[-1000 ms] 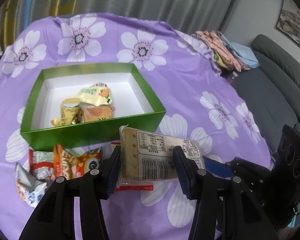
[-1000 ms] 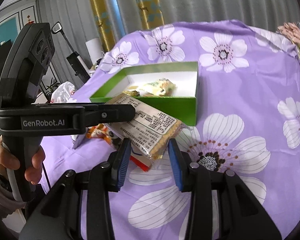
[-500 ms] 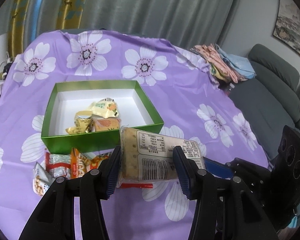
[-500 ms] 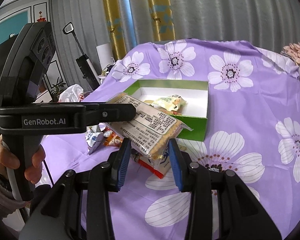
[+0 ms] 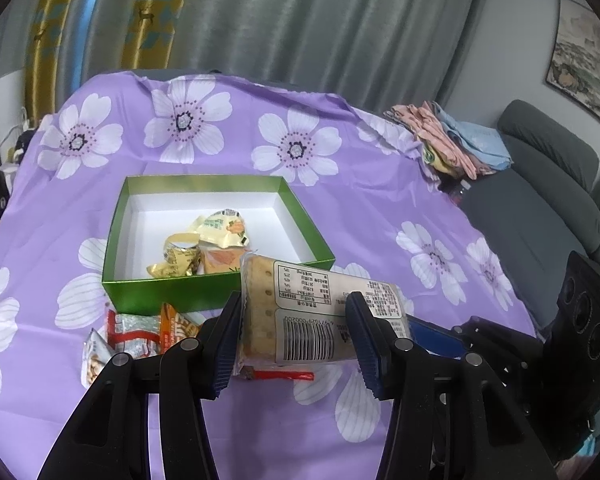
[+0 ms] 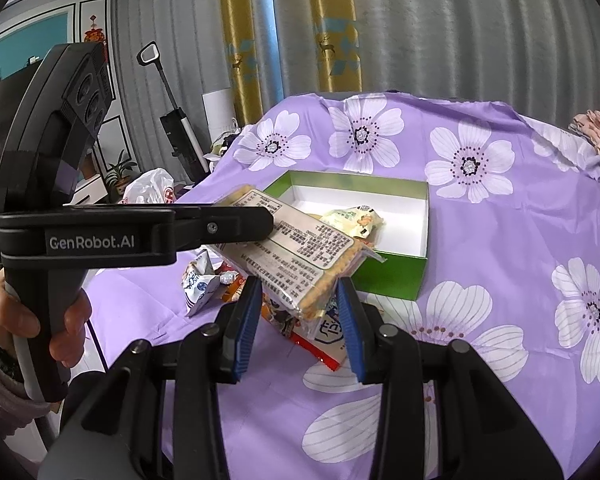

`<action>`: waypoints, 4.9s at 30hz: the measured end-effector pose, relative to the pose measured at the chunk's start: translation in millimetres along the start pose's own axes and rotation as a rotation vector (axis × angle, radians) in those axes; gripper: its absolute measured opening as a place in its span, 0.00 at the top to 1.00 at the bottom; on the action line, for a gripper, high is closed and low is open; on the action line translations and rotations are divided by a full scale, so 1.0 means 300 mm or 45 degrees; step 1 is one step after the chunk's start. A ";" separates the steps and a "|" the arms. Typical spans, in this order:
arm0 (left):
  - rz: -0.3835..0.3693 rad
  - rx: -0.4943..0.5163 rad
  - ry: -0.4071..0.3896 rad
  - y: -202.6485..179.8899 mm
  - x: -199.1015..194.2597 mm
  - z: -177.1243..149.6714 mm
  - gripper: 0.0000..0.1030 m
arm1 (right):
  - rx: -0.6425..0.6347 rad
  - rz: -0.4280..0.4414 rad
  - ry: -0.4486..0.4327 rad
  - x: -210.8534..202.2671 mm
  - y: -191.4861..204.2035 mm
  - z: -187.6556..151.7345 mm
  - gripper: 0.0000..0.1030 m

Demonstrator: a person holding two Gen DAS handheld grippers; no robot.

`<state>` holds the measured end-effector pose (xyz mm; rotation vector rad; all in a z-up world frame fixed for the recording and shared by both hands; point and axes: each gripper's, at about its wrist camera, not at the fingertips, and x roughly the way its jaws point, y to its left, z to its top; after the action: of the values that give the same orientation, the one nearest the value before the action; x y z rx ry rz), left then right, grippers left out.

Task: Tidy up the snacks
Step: 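Lift the beige biscuit pack and carry it over the green box, then lower the biscuit pack into the box and open the right tool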

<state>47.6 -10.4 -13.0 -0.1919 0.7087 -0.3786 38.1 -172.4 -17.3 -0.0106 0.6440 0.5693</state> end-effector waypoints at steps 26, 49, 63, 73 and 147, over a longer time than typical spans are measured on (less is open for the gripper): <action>0.014 -0.012 -0.020 0.034 -0.027 0.010 0.50 | -0.037 0.030 -0.015 0.017 0.036 0.018 0.62; 0.026 -0.036 -0.017 0.090 -0.041 0.019 0.50 | -0.057 0.055 -0.011 0.035 0.049 0.023 0.62; 0.048 -0.062 -0.012 0.110 -0.012 0.017 0.50 | -0.070 0.082 0.008 0.073 0.050 0.036 0.62; 0.070 -0.090 -0.008 0.142 0.012 0.024 0.50 | -0.079 0.112 0.024 0.116 0.045 0.047 0.62; 0.120 -0.303 0.189 0.432 0.454 0.202 0.30 | 0.105 0.049 0.148 0.577 -0.226 0.156 0.48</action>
<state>218.0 56.3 -87.6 -0.3569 0.9060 -0.2191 211.6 -135.0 -89.4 0.0465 0.7814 0.5822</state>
